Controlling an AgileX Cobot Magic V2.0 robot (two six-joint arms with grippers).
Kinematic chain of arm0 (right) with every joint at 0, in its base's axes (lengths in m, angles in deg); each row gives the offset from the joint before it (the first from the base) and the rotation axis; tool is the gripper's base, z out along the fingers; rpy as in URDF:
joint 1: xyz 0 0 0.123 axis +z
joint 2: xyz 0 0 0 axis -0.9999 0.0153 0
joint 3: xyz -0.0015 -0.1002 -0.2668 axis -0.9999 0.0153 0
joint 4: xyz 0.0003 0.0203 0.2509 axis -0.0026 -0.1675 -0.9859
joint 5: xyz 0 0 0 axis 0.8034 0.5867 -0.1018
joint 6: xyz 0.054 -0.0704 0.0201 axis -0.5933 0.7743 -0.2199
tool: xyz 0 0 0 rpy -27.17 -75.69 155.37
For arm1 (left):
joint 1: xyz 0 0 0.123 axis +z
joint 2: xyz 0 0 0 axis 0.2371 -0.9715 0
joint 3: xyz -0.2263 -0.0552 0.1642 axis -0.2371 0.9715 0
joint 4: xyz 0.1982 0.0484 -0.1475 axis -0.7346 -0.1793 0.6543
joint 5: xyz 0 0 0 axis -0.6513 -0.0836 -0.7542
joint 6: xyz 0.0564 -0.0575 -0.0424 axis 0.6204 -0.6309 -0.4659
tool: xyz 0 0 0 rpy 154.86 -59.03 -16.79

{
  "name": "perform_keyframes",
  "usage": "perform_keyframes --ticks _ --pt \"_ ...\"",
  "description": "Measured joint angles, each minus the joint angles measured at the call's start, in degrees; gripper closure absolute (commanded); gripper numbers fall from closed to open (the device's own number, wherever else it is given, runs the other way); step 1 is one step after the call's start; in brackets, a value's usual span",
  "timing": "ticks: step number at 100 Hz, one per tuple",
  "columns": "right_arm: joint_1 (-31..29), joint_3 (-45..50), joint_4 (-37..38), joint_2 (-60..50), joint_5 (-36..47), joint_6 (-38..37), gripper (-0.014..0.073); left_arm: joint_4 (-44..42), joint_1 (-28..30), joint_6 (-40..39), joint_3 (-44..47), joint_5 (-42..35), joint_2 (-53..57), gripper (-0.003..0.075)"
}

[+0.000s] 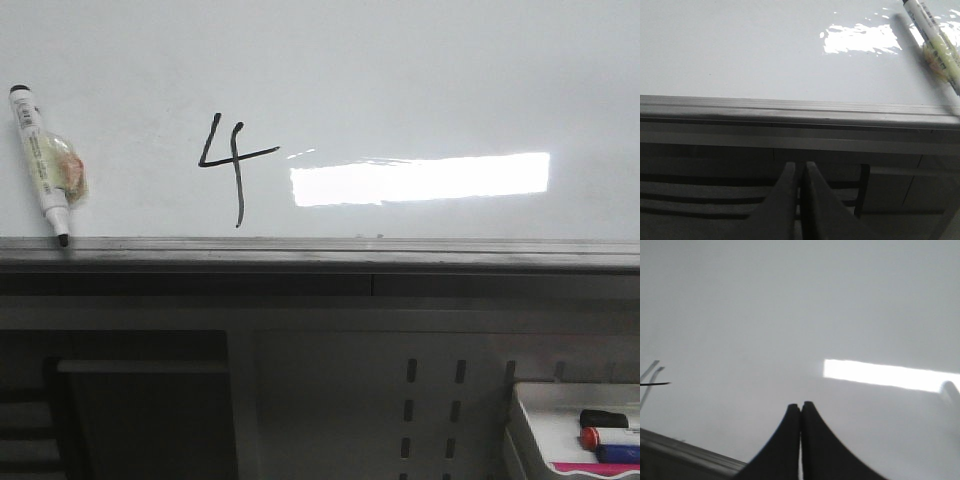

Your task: Write number 4 on whiteboard

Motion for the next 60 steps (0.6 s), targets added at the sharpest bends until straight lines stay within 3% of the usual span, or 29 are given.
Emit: perform_keyframes --ticks 18,40,60 --pt "-8.2 5.6 -4.0 0.0 0.4 0.0 0.0659 0.0 0.0 0.0 0.0 0.0 0.0 0.0741" --pt "-11.8 10.6 -6.4 -1.2 -0.8 -0.1 0.0659 0.0 0.0 0.0 0.0 0.0 0.0 0.0741" --pt "-14.6 10.6 -6.7 -7.2 -8.2 -0.1 0.0659 -0.1 0.0 0.0 0.0 0.0 0.0 0.0741"
